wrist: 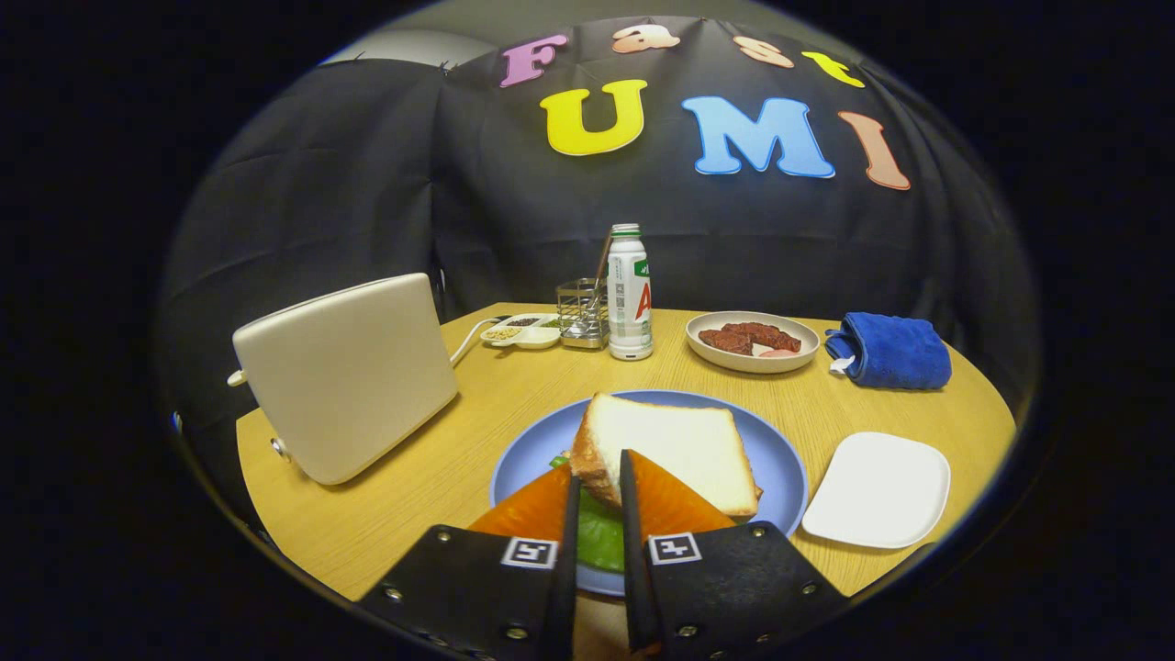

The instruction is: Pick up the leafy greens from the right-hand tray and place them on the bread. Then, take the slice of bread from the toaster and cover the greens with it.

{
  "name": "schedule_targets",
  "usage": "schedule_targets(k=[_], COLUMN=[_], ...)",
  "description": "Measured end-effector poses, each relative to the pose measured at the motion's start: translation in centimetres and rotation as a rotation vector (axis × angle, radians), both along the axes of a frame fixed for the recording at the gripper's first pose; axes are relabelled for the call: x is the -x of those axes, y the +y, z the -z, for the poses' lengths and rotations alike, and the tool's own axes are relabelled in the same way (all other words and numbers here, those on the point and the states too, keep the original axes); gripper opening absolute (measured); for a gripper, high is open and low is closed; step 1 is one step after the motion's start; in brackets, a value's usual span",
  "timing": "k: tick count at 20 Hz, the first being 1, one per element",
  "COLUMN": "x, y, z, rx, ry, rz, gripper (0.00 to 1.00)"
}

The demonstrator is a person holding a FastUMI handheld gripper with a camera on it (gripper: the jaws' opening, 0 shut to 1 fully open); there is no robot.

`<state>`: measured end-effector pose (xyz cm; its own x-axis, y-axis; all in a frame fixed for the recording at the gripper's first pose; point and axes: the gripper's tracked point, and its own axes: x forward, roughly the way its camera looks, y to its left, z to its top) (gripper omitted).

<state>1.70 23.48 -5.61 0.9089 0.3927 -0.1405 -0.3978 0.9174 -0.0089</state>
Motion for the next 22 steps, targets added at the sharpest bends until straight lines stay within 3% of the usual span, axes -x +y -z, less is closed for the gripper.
schedule_targets(k=[1,2,8,11,14,22], x=[0.2,0.2,0.3,0.7,0.8,0.9], y=[0.4,0.4,0.6,1.2,1.4,1.5], z=[0.5,0.5,0.1,0.0,0.0,0.0], rx=[-0.016,-0.033,-0.097,-0.087,-0.078,-0.059], ry=[0.032,0.046,0.051,0.034,0.027,0.012], rz=[-0.02,-0.02,-0.049,-0.065,-0.072,-0.062], gripper=[0.4,0.48,0.55,0.8,0.91,0.92])
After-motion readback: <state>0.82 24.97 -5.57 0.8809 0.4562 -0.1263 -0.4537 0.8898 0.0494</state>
